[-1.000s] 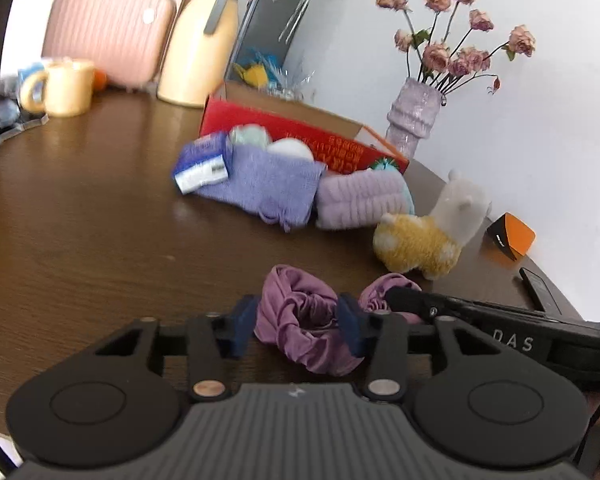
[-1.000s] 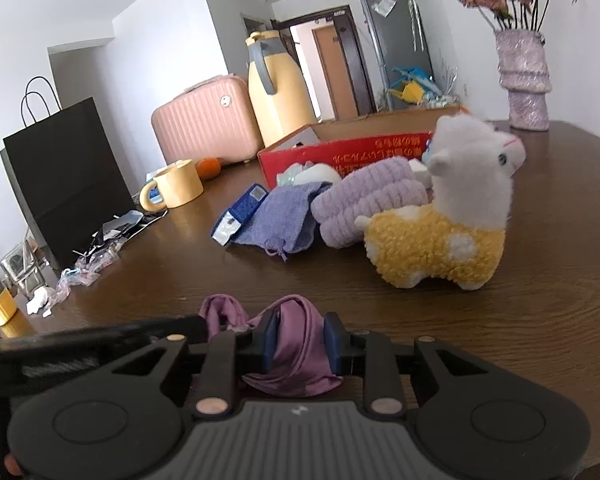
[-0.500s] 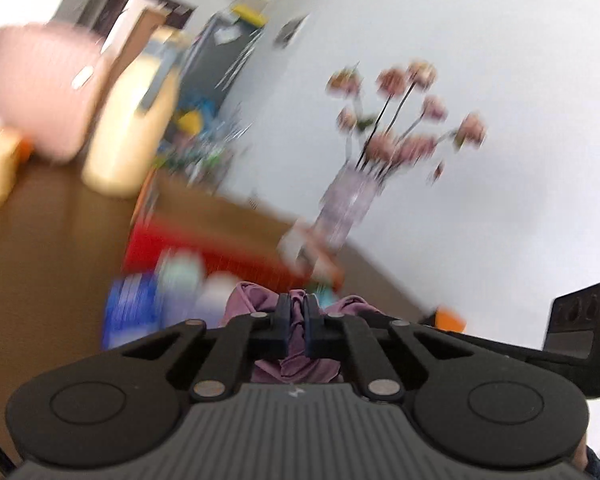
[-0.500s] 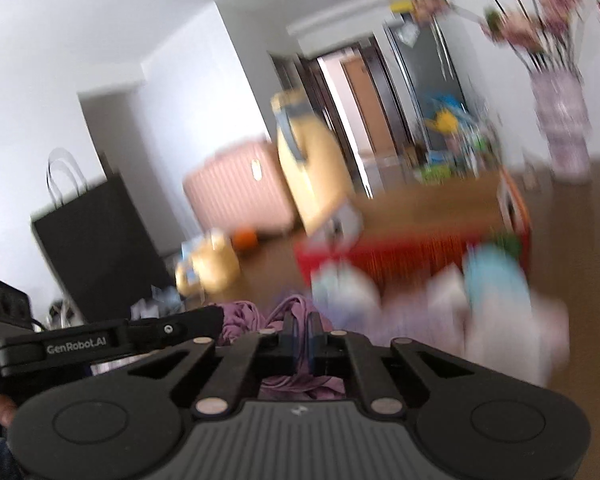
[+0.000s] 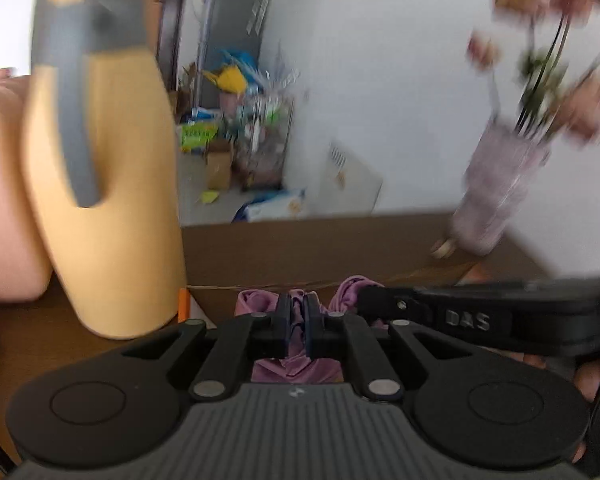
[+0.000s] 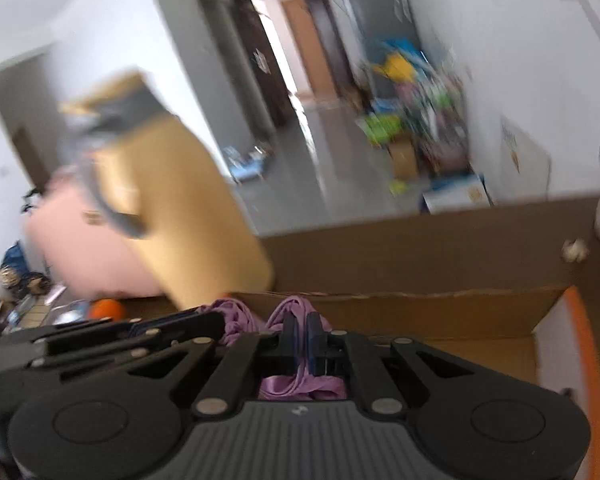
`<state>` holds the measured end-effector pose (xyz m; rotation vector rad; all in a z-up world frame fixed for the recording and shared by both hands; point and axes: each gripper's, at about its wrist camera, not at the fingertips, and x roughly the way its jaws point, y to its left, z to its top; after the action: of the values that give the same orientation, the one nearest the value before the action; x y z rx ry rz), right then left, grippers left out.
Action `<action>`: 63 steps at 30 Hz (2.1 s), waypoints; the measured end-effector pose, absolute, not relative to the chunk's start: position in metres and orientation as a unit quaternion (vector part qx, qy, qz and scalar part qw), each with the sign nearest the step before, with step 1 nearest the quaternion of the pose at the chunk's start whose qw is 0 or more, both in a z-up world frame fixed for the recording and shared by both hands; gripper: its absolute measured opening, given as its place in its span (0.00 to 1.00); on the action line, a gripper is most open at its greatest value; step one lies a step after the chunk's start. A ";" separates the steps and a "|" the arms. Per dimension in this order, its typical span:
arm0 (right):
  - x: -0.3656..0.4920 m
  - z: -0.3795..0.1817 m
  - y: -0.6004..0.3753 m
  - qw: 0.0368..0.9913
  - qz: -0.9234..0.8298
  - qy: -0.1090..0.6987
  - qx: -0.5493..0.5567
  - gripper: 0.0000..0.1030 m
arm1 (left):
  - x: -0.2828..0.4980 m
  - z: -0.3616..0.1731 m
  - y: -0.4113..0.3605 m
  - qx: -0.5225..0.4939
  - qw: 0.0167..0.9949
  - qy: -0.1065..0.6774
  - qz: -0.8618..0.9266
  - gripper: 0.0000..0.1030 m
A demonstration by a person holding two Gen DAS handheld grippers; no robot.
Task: Organize soft objects
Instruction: 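Carry the scrunchie into the cardboard box and open both grippers, then withdraw both grippers from the box, then close both grippers on the yellow-and-white plush alpaca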
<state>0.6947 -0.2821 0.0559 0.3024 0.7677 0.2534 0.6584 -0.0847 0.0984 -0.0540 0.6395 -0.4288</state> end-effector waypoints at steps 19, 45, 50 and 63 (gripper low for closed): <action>0.609 0.162 -0.328 0.937 0.104 0.313 0.115 0.63 | 0.619 0.146 -0.086 0.047 0.940 0.299 -0.159 0.65; 0.192 0.100 -0.379 0.977 0.103 0.176 0.060 0.82 | 0.221 0.097 -0.040 0.006 0.977 0.174 -0.123 0.86; 0.166 0.061 -0.367 0.974 0.083 0.204 0.052 0.82 | 0.197 0.070 -0.043 0.017 0.970 0.209 -0.126 0.86; 0.212 0.033 -0.328 0.956 0.159 0.234 0.081 0.66 | 0.242 0.041 -0.067 0.017 0.955 0.263 -0.138 0.71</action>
<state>0.2125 -0.3279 0.0333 0.1645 0.4760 0.3226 0.2421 -0.0666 0.0408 0.0344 0.5344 -0.2796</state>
